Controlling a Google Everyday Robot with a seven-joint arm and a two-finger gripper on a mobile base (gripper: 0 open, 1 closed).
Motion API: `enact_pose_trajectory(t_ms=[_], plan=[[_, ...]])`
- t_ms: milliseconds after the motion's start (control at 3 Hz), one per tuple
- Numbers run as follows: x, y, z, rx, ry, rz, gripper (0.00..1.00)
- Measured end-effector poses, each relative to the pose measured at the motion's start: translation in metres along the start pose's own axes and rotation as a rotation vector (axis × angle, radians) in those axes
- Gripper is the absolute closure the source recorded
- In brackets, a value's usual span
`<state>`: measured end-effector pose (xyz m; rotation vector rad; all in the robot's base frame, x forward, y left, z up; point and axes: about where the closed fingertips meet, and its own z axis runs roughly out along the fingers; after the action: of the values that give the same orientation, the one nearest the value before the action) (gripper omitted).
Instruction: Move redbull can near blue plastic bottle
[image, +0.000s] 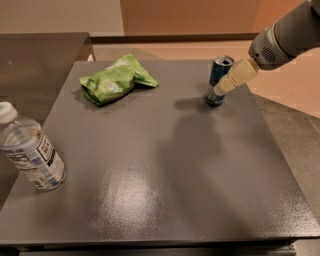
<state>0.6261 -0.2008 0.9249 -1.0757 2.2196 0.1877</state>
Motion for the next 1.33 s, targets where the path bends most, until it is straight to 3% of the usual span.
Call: enact_pose_trajectory(t_ms=[667,1333], plan=[[-0.009,-0.003,0.025,-0.038,-0.034,0.029,0.01],[-0.015,-0.001,0.028,-0.072,-0.056,0.038,0.42]])
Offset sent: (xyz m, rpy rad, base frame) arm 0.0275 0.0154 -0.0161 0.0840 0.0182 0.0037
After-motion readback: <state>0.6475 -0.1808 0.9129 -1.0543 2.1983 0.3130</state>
